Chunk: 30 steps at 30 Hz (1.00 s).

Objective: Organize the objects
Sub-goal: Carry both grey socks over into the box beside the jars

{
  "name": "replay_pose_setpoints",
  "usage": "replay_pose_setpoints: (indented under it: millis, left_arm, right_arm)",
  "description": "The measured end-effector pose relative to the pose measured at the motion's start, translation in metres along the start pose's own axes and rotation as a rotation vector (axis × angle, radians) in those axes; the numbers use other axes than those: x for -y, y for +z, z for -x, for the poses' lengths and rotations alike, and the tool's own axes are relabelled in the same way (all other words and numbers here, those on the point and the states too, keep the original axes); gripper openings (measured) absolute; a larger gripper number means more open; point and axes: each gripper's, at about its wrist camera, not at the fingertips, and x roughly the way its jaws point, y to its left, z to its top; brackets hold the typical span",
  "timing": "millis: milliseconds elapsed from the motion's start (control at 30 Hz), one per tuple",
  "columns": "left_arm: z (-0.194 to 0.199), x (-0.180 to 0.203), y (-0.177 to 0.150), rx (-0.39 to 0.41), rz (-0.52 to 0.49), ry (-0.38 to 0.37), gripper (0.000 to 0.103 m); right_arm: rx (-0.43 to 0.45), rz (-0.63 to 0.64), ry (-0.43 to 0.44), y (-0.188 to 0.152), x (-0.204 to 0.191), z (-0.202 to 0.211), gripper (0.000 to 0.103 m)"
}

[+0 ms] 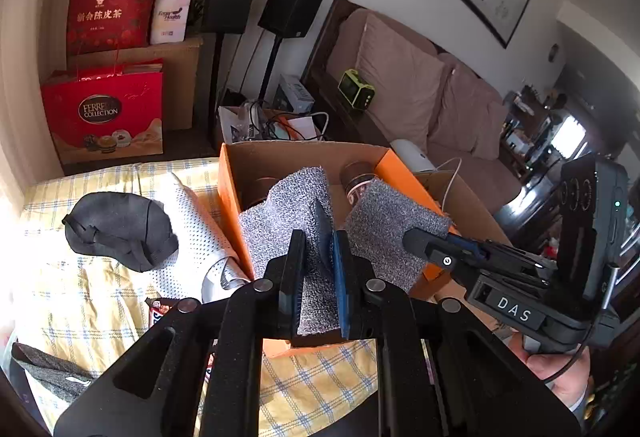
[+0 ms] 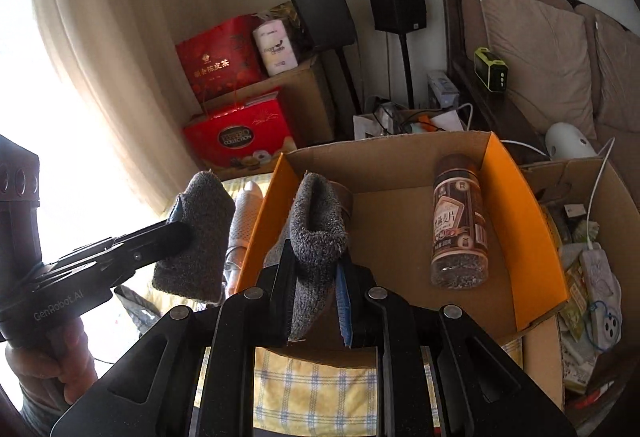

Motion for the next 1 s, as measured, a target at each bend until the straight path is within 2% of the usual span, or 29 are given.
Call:
replay_pose_setpoints:
  millis: [433, 1000]
  left_arm:
    - [-0.069, 0.05, 0.017, -0.069, -0.083, 0.039, 0.013]
    - [-0.141, 0.054, 0.025, -0.131, -0.092, 0.109, 0.013]
  right_arm:
    - [-0.051, -0.123, -0.032, -0.017, 0.051, -0.025, 0.016]
    - [-0.09, -0.187, -0.034, -0.029, 0.078, -0.055, 0.017]
